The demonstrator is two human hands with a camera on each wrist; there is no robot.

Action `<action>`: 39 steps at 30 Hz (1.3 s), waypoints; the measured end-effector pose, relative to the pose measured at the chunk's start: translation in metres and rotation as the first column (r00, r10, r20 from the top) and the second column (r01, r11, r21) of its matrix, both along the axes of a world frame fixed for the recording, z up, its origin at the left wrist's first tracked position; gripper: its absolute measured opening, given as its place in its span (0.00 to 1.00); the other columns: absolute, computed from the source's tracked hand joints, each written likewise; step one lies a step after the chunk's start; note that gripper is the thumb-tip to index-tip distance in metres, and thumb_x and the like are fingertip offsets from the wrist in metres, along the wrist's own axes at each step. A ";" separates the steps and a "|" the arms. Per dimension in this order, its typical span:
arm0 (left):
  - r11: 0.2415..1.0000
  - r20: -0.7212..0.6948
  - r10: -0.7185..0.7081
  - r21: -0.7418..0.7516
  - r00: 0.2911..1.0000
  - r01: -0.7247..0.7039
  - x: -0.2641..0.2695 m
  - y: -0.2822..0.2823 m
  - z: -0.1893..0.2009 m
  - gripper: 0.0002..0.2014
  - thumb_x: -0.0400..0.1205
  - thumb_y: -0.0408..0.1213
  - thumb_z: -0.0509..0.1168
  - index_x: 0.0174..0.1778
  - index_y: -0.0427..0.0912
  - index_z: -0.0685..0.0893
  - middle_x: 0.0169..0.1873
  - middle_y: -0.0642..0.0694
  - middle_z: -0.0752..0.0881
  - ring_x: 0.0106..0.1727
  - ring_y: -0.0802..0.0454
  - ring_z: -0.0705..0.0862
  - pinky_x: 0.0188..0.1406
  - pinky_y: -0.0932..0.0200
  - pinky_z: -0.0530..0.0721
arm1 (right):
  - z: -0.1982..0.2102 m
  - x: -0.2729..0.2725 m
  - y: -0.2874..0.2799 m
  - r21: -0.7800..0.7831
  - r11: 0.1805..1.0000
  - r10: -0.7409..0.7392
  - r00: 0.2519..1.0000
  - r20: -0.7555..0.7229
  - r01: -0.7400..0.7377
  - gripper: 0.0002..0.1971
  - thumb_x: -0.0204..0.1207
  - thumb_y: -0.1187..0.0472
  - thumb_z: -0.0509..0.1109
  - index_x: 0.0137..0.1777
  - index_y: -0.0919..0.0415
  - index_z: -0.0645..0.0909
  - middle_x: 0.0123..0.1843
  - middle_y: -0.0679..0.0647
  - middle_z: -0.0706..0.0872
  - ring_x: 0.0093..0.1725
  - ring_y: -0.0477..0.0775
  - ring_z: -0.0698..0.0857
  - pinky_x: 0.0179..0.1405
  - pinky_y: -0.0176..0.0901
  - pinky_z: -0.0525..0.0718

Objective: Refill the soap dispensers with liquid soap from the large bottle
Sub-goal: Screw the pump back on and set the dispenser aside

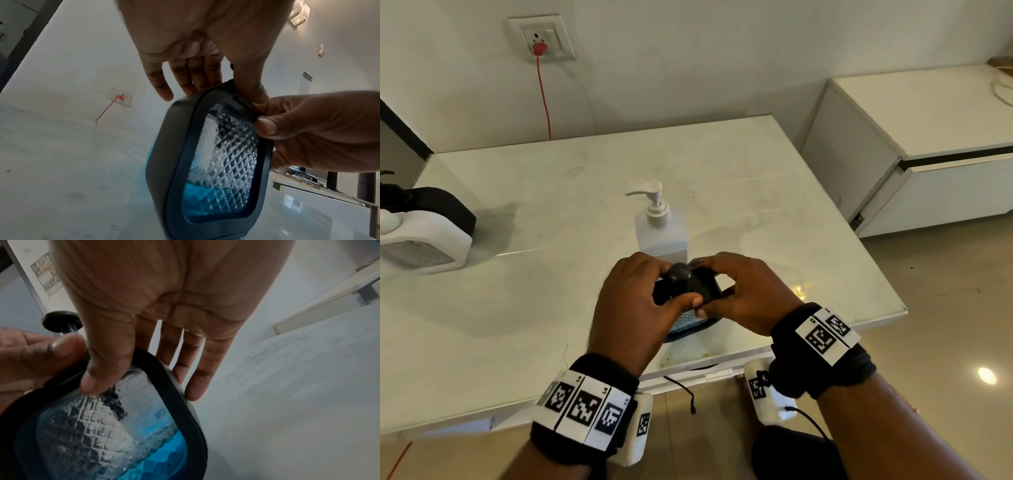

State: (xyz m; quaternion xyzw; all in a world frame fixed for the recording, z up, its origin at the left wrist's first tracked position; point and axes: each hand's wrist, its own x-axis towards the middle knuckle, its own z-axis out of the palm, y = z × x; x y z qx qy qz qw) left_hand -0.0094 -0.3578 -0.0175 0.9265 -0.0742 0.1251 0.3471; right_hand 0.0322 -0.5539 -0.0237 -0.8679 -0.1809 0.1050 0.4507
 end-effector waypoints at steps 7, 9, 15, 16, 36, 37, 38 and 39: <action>0.996 -0.028 -0.081 0.031 0.996 0.082 0.002 0.004 0.004 0.15 0.73 0.51 0.74 0.50 0.47 0.87 0.46 0.53 0.85 0.50 0.56 0.79 0.49 0.70 0.70 | -0.001 0.003 -0.002 0.008 0.999 0.036 0.999 0.004 -0.036 0.32 0.63 0.59 0.85 0.69 0.48 0.83 0.59 0.46 0.87 0.62 0.48 0.83 0.61 0.56 0.85; 0.990 -0.072 -0.134 0.031 0.988 0.136 0.004 0.008 0.007 0.13 0.73 0.50 0.72 0.49 0.49 0.86 0.45 0.55 0.84 0.50 0.58 0.77 0.49 0.72 0.69 | -0.001 0.003 -0.003 0.014 0.999 0.046 0.999 0.007 -0.046 0.32 0.64 0.60 0.85 0.70 0.50 0.83 0.60 0.47 0.87 0.63 0.49 0.83 0.62 0.57 0.85; 0.971 -0.120 -0.237 0.007 0.964 0.239 0.012 0.015 0.010 0.15 0.74 0.47 0.72 0.55 0.47 0.89 0.49 0.60 0.86 0.52 0.64 0.79 0.53 0.75 0.74 | -0.002 0.004 -0.003 0.024 0.999 0.047 0.999 0.003 -0.047 0.33 0.64 0.61 0.85 0.71 0.51 0.82 0.61 0.46 0.86 0.64 0.48 0.82 0.63 0.55 0.85; 0.970 -0.124 -0.243 -0.009 0.962 0.244 0.012 0.015 0.010 0.16 0.74 0.47 0.72 0.56 0.46 0.89 0.50 0.59 0.86 0.52 0.64 0.80 0.53 0.74 0.75 | -0.003 0.004 -0.003 0.025 0.999 0.044 0.999 0.003 -0.044 0.33 0.64 0.61 0.85 0.71 0.51 0.82 0.61 0.47 0.86 0.64 0.47 0.82 0.63 0.55 0.85; 0.998 -0.082 -0.026 0.054 0.996 0.030 0.001 -0.003 0.014 0.14 0.72 0.45 0.84 0.49 0.45 0.90 0.46 0.53 0.87 0.49 0.54 0.81 0.49 0.74 0.70 | 0.003 0.005 -0.003 -0.031 0.995 0.099 0.992 0.079 -0.097 0.31 0.65 0.59 0.85 0.70 0.52 0.84 0.59 0.48 0.88 0.61 0.48 0.83 0.67 0.51 0.79; 0.998 -0.089 -0.050 0.043 0.995 0.054 0.002 0.000 0.015 0.14 0.71 0.43 0.84 0.49 0.45 0.91 0.46 0.53 0.88 0.50 0.54 0.82 0.49 0.74 0.71 | 0.004 0.005 -0.004 -0.030 0.995 0.098 0.992 0.080 -0.096 0.31 0.64 0.59 0.85 0.70 0.53 0.84 0.60 0.48 0.88 0.61 0.48 0.83 0.67 0.50 0.78; 0.996 -0.096 -0.073 0.037 0.993 0.077 0.004 0.002 0.017 0.15 0.70 0.41 0.85 0.49 0.45 0.92 0.46 0.53 0.89 0.49 0.54 0.83 0.50 0.75 0.71 | 0.004 0.006 -0.004 -0.028 0.995 0.097 0.992 0.077 -0.095 0.32 0.64 0.59 0.85 0.70 0.54 0.84 0.60 0.48 0.87 0.61 0.48 0.83 0.68 0.49 0.78; 0.994 -0.105 -0.096 0.034 0.990 0.100 0.005 0.004 0.018 0.15 0.70 0.40 0.86 0.50 0.45 0.92 0.46 0.53 0.89 0.49 0.54 0.84 0.50 0.74 0.73 | 0.003 0.006 -0.004 -0.028 0.995 0.098 0.993 0.070 -0.096 0.32 0.64 0.59 0.86 0.70 0.54 0.84 0.60 0.48 0.87 0.61 0.48 0.83 0.68 0.48 0.78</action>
